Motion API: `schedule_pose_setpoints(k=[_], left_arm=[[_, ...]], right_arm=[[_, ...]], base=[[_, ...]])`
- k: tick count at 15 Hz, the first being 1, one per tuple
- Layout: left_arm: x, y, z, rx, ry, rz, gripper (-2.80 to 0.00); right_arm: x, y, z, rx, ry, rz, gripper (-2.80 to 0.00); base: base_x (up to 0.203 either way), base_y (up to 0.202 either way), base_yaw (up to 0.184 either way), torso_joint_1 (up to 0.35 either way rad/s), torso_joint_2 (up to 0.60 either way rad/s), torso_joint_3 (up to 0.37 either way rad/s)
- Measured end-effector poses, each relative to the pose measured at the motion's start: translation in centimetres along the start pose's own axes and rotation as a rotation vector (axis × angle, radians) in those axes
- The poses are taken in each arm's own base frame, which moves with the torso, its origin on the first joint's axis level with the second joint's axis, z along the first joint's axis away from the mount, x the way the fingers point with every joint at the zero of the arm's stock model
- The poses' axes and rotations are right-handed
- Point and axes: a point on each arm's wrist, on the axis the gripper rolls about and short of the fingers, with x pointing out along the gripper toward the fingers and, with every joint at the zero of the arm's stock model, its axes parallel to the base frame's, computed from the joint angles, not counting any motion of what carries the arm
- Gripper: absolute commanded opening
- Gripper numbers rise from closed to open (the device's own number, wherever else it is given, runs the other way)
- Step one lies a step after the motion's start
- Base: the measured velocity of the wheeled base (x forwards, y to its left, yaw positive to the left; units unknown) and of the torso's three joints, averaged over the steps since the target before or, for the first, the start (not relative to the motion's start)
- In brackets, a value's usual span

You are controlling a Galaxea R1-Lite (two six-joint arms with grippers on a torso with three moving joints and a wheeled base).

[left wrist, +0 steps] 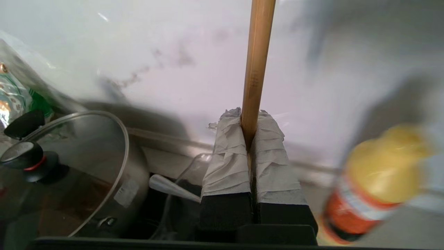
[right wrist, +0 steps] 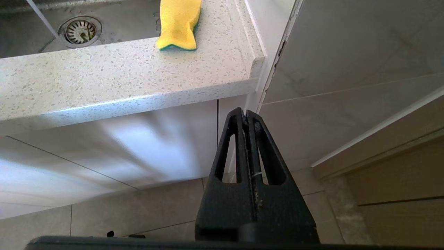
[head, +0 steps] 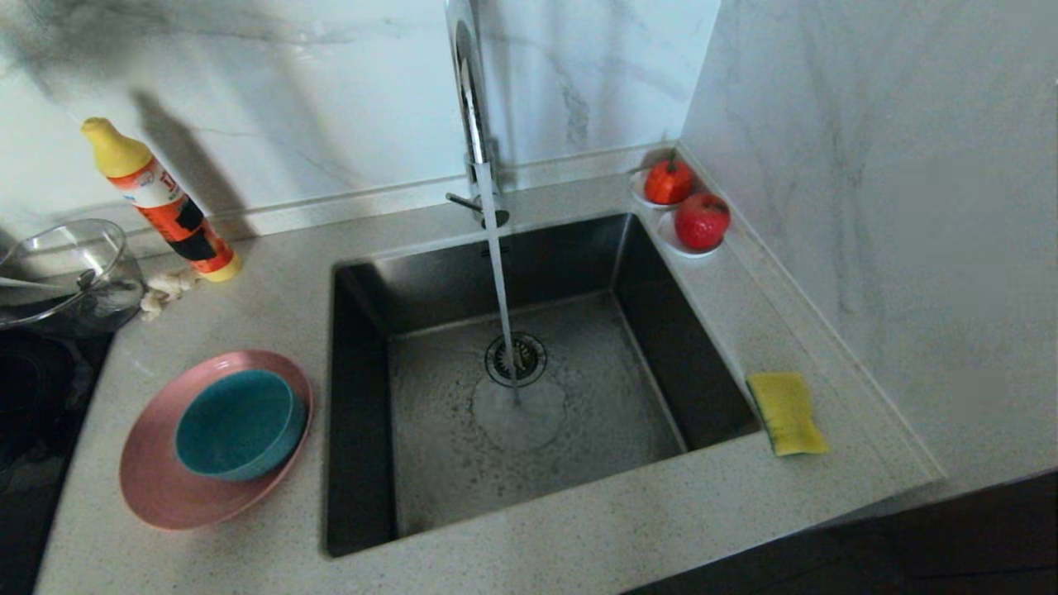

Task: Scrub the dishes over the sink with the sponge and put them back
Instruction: Place the chopsticks on the glass basin

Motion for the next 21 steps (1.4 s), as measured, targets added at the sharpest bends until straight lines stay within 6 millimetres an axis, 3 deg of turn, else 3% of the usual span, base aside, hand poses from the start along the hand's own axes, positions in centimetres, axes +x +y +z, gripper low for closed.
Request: schedule_pose_setpoints(k=[4, 12, 21], left_arm=[[1.8, 1.2, -3.8, 0.013, 0.004, 0.036, -2.8], [4.5, 1.3, -10.1, 0.018, 0.144, 0.048, -2.8], [6.6, 1.1, -12.9, 0.017, 0.147, 0.049, -2.8]], right_arm=[[0.0, 0.0, 0.0, 0.0, 0.0, 0.0, -2.8], [0.0, 0.0, 0.0, 0.0, 0.0, 0.0, -2.8], [0.0, 0.0, 0.0, 0.0, 0.0, 0.0, -2.8]], base=[[0.0, 0.0, 0.0, 0.0, 0.0, 0.0], [0.0, 0.0, 0.0, 0.0, 0.0, 0.0], [0.0, 0.0, 0.0, 0.0, 0.0, 0.0]])
